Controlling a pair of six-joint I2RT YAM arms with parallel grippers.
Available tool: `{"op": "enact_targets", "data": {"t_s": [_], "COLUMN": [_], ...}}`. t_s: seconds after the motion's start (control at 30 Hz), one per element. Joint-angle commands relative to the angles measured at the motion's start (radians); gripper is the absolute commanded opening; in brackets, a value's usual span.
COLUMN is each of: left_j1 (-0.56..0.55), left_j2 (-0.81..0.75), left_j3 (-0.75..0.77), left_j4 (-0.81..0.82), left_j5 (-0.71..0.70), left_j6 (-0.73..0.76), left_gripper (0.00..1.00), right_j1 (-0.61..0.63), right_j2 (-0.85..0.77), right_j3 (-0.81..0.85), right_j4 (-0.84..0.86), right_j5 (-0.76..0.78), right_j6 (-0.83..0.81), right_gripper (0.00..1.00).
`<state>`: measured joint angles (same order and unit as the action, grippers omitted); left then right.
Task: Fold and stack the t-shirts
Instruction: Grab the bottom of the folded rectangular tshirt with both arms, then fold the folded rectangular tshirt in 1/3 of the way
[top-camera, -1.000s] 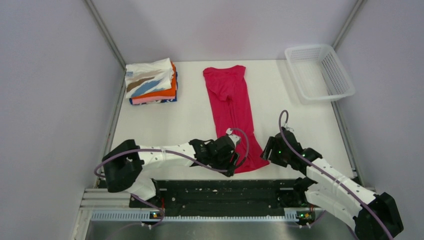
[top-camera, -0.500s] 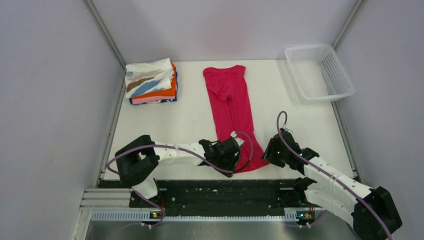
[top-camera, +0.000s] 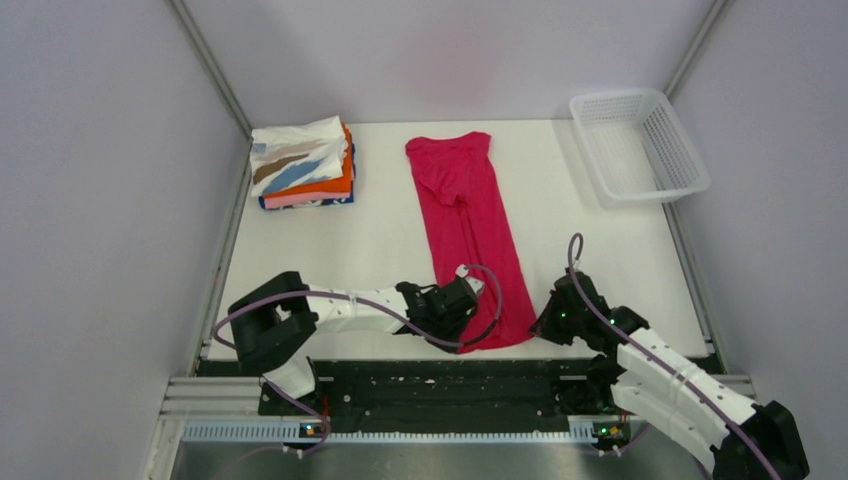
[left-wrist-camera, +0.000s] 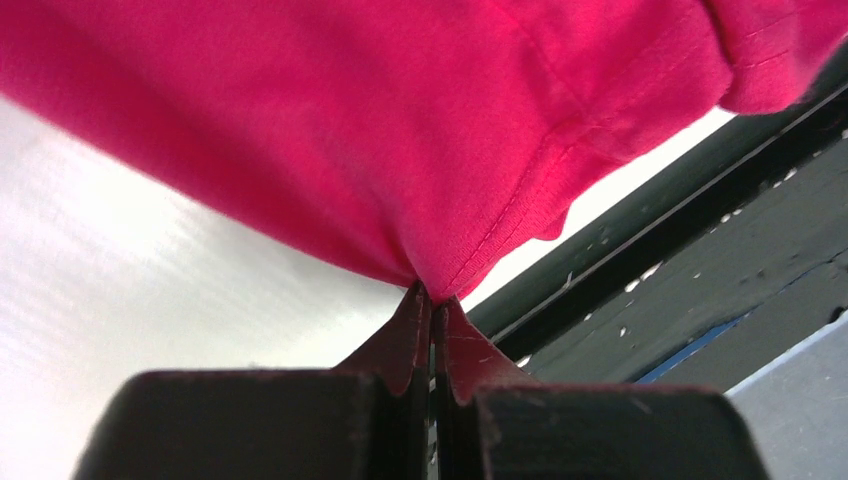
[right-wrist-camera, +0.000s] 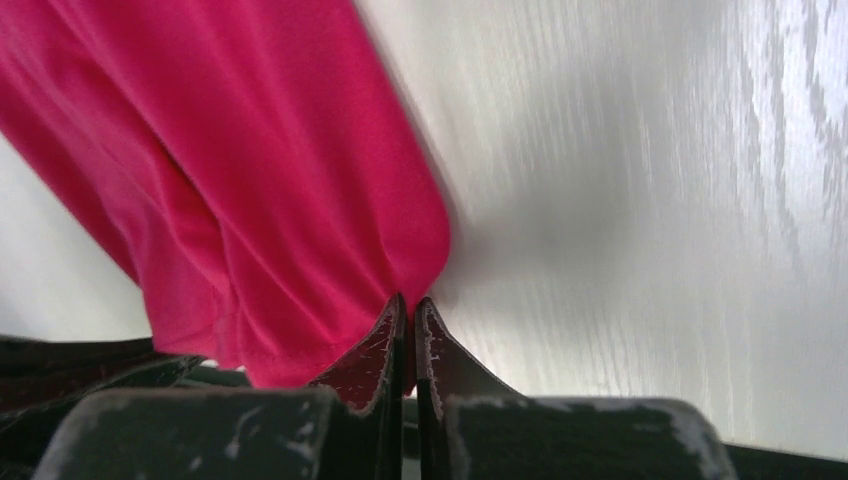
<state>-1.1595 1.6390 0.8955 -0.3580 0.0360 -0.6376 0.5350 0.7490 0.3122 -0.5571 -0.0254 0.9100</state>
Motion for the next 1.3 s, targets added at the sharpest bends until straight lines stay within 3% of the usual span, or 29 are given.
{"op": "enact_targets", "data": {"t_s": [0.0, 0.13, 0.47, 0.67, 0.87, 1.27], "left_j1": [-0.028, -0.078, -0.074, 0.055, 0.203, 0.476], "left_j2": [-0.096, -0.145, -0.201, -0.238, -0.261, -0.125], "left_j3": [-0.072, -0.098, -0.068, -0.039, -0.027, 0.171], "left_j4": [-0.117, -0.105, -0.106, -0.091, -0.039, -0.004], "left_j5": [-0.015, 0.004, -0.025, 0.03, 0.081, 0.107], "left_j6": [-0.086, -0.147, -0.177, -0.132, -0.067, 0.083], "left_gripper": [0.0, 0.0, 0.0, 0.0, 0.0, 0.0], "right_j1": [0.05, 0.106, 0.12, 0.12, 0.11, -0.078], "right_j2": [-0.145, -0.253, -0.195, -0.108, 0.064, 0.465], "right_j3": [0.003, -0.018, 0.042, 0.117, 0.215, 0.483], "right_j4": [-0.169, -0.215, -0.16, -0.091, 0.087, 0.291], "right_j5": [-0.036, -0.039, -0.021, 0.001, 0.077, 0.031], "right_j6": [0.116, 0.201, 0.148, 0.097, 0.044, -0.141], "right_gripper": [0.0, 0.0, 0.0, 0.0, 0.0, 0.0]}}
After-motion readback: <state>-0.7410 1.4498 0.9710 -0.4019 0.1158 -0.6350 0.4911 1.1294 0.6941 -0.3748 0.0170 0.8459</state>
